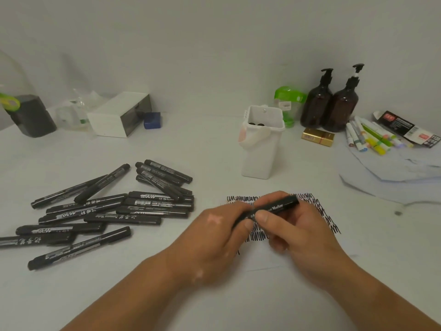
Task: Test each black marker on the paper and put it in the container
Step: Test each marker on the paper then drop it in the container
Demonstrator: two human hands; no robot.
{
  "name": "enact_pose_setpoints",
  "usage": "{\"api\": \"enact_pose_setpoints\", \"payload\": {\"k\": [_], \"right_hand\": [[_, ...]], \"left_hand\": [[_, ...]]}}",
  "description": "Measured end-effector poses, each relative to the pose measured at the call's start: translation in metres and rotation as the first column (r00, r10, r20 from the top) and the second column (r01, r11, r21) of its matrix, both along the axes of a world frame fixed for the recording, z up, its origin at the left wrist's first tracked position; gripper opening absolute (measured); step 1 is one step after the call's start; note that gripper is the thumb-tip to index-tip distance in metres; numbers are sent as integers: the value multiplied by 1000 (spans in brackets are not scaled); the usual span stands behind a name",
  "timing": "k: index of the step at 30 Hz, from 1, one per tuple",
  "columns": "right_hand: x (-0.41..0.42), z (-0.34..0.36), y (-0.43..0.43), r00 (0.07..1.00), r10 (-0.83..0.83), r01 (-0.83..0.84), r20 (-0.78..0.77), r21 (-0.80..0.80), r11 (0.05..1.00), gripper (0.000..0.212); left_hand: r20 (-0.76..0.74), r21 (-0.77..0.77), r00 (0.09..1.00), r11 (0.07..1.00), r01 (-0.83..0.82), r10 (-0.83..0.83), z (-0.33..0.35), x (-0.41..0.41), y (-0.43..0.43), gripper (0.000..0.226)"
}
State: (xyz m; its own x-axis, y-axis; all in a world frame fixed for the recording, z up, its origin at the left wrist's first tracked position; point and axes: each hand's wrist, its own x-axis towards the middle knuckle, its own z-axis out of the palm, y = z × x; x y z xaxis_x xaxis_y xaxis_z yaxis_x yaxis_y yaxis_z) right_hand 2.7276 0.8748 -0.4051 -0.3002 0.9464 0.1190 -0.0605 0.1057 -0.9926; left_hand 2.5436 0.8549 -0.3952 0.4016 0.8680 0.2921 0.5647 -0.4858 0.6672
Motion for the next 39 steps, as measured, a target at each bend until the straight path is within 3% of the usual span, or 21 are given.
{"api": "enact_pose_setpoints", "payload": {"k": [3, 7, 15, 19, 23, 25, 28, 34, 39], "right_hand": [[-9, -4, -3, 999, -1, 1, 39, 8, 1000, 25], [-13, -2, -5, 1000, -8, 9, 14, -18, 1000, 31], [-14, 1, -9, 995, -2, -7, -101, -96, 995, 29], [-12, 3, -9, 997, 22, -27, -78, -57, 998, 25], [-9, 4, -7, 998, -39, 40, -52, 28, 999, 23], [-1, 5, 0, 989, -128, 131, -73, 42, 990, 20], [15, 5, 9, 974, -207, 209, -89, 6, 978, 22], [13, -1, 3, 996, -2, 6, 93, -48, 999, 26], [4, -3, -2, 943, -53, 46, 329, 28, 999, 15]], "left_hand": [[8, -12, 1000, 1000, 15, -15, 0, 5, -4, 33], [-11, 73, 1000, 997, -21, 21, -2, 5, -4, 13], [-46, 65, 999, 998, -15, 18, 0, 5, -6, 26], [-58, 84, 997, 995, -46, 51, -3, 5, -5, 32], [-59, 65, 997, 997, -36, 40, -11, 5, 0, 22], [-91, 35, 995, 998, -44, 47, -13, -4, 5, 39], [-253, 7, 967, 999, -32, 33, -17, -25, 11, 63], [-400, -12, 916, 999, -31, 24, -20, -24, 13, 74], [-403, -18, 914, 998, -54, 43, -18, -26, 12, 69]]}}
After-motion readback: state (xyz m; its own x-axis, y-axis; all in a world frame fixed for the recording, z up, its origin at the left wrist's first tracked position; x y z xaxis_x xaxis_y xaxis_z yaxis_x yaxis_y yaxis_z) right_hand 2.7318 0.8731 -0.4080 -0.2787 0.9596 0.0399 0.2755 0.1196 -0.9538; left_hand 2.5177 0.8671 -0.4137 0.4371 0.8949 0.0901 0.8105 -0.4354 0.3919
